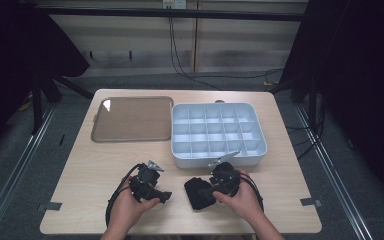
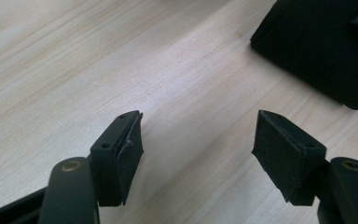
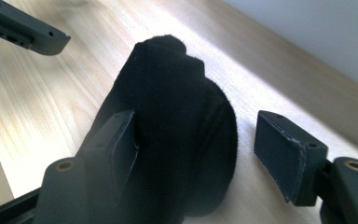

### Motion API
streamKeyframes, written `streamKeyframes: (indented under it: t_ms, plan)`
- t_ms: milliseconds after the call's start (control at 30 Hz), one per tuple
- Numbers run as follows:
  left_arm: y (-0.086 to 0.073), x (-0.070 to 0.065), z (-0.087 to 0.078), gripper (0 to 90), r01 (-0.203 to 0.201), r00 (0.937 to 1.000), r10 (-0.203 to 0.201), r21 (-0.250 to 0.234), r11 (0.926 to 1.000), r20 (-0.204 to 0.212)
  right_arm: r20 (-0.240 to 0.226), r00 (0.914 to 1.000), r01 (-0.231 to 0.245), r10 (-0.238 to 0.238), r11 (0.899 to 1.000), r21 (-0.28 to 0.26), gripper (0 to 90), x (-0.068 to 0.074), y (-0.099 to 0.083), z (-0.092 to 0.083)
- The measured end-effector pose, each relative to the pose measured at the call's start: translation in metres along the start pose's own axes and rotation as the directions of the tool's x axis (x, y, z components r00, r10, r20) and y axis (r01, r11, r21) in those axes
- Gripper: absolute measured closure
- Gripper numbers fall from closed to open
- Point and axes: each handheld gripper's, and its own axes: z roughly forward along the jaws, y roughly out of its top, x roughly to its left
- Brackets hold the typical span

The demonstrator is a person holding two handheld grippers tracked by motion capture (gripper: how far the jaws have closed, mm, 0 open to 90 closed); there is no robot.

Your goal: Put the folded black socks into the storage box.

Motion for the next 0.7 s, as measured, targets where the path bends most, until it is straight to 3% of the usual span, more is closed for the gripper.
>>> streamKeyframes:
  t_ms: [167, 200, 400, 567, 633, 700]
  plan:
    - [-0.003, 0.003, 0.000, 31.5, -0.001, 0.9999, 0.000, -0.004, 1.0000, -0.012, -0.014, 0.9996, -0.024, 0.024, 1.000, -0.001, 32.4, -0.002, -0.002, 0.001]
    - [-0.005, 0.005, 0.000, 30.0, -0.007, 0.9999, 0.006, -0.020, 0.9998, -0.011, -0.021, 0.9987, -0.047, 0.047, 0.999, 0.002, 32.9, -0.002, -0.003, 0.002]
    - [-0.009, 0.008, 0.003, 25.9, -0.023, 0.9995, 0.022, -0.047, 0.9986, -0.021, -0.047, 0.9971, -0.060, 0.060, 0.998, -0.004, 37.1, -0.004, -0.005, 0.003]
    - [-0.010, 0.011, 0.003, 25.2, -0.046, 0.9984, 0.045, -0.052, 0.9976, -0.034, -0.058, 0.9965, -0.060, 0.060, 0.998, 0.012, 44.2, -0.003, -0.003, 0.003]
    - [-0.010, 0.010, 0.004, 25.0, -0.047, 0.9983, 0.045, -0.057, 0.9973, -0.037, -0.080, 0.9940, -0.073, 0.074, 0.997, 0.024, 53.4, -0.003, -0.002, 0.002]
    - [-0.011, 0.010, 0.004, 25.0, -0.057, 0.9976, 0.054, -0.064, 0.9963, -0.043, -0.082, 0.9937, -0.074, 0.076, 0.997, 0.028, 55.7, -0.002, -0.002, 0.002]
